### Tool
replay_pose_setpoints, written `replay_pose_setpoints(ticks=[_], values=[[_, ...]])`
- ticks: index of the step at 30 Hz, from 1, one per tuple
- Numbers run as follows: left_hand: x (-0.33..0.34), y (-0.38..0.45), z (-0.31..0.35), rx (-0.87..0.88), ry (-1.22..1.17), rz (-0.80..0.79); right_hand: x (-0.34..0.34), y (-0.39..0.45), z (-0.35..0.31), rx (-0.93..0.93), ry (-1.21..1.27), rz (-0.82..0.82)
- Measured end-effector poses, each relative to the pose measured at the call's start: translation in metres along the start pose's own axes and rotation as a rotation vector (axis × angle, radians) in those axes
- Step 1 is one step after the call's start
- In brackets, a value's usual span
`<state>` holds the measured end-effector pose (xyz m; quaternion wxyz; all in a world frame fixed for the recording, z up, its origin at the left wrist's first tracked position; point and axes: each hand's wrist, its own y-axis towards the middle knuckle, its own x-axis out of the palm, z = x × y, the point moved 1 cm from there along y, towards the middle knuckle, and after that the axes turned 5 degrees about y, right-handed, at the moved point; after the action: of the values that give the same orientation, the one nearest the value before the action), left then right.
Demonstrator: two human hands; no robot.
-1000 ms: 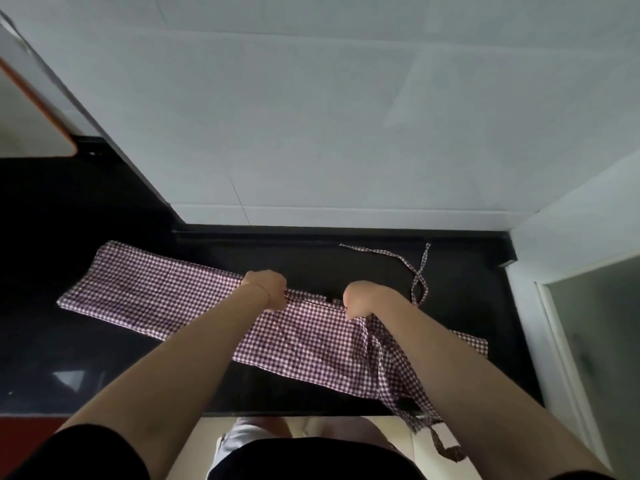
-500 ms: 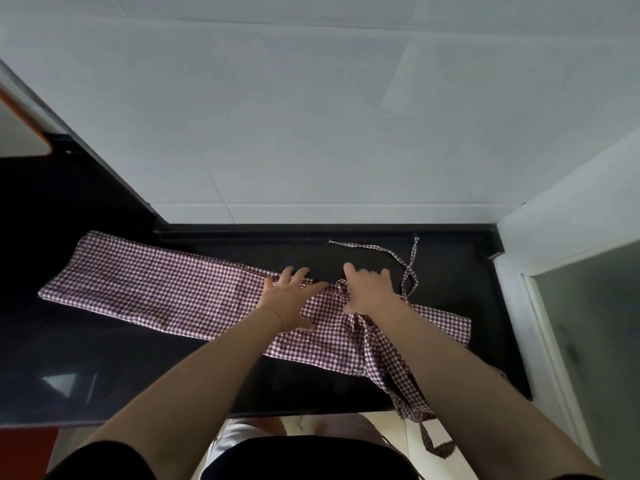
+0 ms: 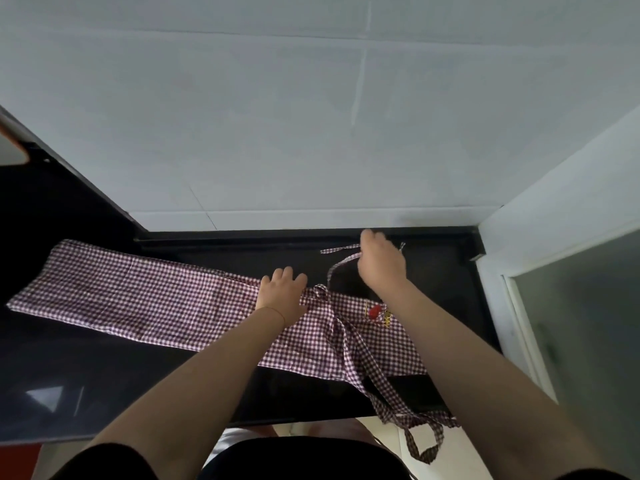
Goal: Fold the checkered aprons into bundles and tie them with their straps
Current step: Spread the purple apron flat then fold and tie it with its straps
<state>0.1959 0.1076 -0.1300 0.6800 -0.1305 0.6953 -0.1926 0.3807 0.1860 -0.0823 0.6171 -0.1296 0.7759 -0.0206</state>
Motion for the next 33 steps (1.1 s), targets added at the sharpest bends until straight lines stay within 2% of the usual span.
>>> replay_pose_setpoints(ticks=[3,6,9,12,14,19,22,27,29,33], values=[[0.001,-0.001,0.000,-0.011,-0.052,0.002,0.021,-0.010,-0.006,-0.027,0.185,-0.312],[0.001,-0.002,-0.002,-0.030,-0.081,-0.014,0.040,-0.021,-0.019,-0.012,0.229,-0.397],[0.002,-0.006,-0.004,-0.025,-0.086,-0.028,0.052,-0.024,-0.030,0.019,0.171,-0.461],[0.003,-0.009,-0.006,-0.014,-0.092,-0.049,0.055,-0.019,-0.037,0.027,0.176,-0.448],[0.003,-0.010,-0.007,-0.016,-0.101,-0.056,0.051,-0.012,-0.036,0.133,0.277,-0.439],[0.003,-0.011,-0.009,-0.023,-0.137,-0.042,0.023,0.010,-0.028,0.620,0.901,-0.352],[0.005,-0.010,-0.008,-0.043,-0.127,-0.018,0.019,0.014,-0.030,0.737,1.186,-0.370],[0.002,-0.010,-0.011,-0.064,-0.122,-0.038,0.007,0.014,-0.032,0.719,1.437,-0.452],[0.001,-0.011,-0.012,-0.069,-0.114,-0.042,-0.002,0.017,-0.029,0.688,1.525,-0.387],[0.000,-0.013,-0.013,-0.079,-0.103,-0.067,-0.020,0.025,-0.022,0.642,1.704,-0.156]])
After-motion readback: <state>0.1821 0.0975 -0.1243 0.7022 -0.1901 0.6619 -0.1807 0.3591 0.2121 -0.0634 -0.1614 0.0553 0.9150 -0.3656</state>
